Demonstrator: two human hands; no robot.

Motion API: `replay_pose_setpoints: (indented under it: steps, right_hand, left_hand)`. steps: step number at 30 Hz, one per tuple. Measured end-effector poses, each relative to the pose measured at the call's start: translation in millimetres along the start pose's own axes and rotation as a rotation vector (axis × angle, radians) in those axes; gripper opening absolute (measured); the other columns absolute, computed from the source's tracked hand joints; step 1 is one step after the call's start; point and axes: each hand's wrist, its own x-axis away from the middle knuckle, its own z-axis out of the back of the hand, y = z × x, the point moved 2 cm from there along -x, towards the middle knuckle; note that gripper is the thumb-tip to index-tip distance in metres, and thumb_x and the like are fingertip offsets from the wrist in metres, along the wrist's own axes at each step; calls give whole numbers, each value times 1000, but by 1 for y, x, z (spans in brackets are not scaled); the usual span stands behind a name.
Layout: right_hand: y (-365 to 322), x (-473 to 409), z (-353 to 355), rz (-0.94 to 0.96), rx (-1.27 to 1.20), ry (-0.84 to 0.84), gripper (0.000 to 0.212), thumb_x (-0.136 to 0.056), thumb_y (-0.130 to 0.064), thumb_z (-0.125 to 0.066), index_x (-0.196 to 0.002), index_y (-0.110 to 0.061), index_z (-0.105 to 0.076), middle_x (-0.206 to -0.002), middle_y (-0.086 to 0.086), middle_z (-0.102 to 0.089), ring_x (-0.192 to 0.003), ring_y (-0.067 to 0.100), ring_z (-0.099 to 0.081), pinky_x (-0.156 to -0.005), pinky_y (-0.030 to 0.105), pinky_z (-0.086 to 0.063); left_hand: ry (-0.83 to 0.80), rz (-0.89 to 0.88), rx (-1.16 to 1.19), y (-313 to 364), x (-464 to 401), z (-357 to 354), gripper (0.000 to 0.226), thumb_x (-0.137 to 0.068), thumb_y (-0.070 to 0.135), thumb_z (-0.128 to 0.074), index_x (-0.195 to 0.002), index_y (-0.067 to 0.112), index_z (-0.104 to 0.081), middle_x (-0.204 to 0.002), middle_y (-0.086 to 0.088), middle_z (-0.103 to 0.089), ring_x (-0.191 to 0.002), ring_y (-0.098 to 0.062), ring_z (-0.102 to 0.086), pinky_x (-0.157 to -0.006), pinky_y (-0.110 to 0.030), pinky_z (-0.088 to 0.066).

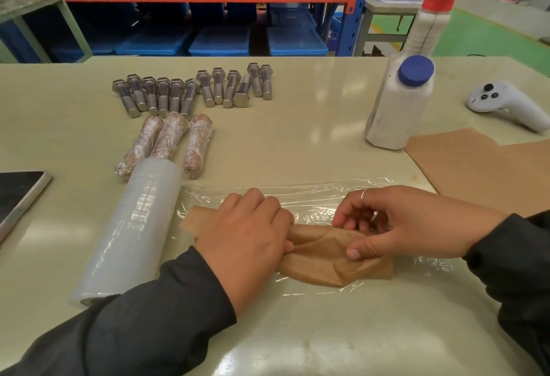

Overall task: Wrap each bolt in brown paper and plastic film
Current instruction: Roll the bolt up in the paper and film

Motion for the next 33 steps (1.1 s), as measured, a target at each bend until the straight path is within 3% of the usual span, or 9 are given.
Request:
replay_pose_setpoints:
  steps: [4,10,19,25,28,33]
  right_hand:
    - [-1,2,0,-1,38,-12,28,-69,-41,-77,-91,-42,-60,-84,-19,-60,-75,-4,-53,-66,9,-42]
    - [-6,7,1,37,63,22,27,-69,-47,-73,-92,-45,-58,-84,-28,-56,-72,-6,-52,-65,8,-39]
    - [-10,10,0,34,37,21,28,-72,-38,-74,-95,-45,-58,-87,-24,-63,-74,-4,-59,-65,9,-43]
    - [-13,9,0,132,167,118,26,-79,-17,-63,-96,-37,-62,-83,-23,-61,-83,-7,-53,-70,7,-38]
    - [-16,8,-1,186,242,186,29,-77,-8,-58,-98,-28,-65,-78,-24,-53,-78,-9,-50,-68,7,-36]
    - [-18,7,-3,199,350,249,20,-80,-21,-63,-98,-28,-66,-79,-22,-53,-74,1,-51,-67,11,-37]
  left_hand:
    - [17,17,3,6,3,2,29,-81,21,-37,-71,13,-64,-70,-3,-59,-64,-23,-56,-64,-33,-29]
    - [76,70,42,5,4,5,26,-80,15,-40,-73,7,-64,-72,-8,-60,-66,-27,-58,-68,-35,-31]
    - [97,92,48,3,2,9,25,-83,12,-40,-79,5,-63,-74,-8,-59,-61,-26,-58,-80,-37,-33]
    - [58,106,66,1,2,12,30,-87,15,-35,-82,6,-63,-73,-7,-58,-56,-23,-55,-71,-36,-32]
    - [50,89,70,0,2,13,32,-88,17,-34,-82,5,-64,-73,-7,-58,-53,-22,-53,-66,-38,-43]
    - [57,36,95,-2,2,13,32,-88,16,-35,-81,4,-64,-71,-7,-58,-52,-22,-53,-57,-34,-50]
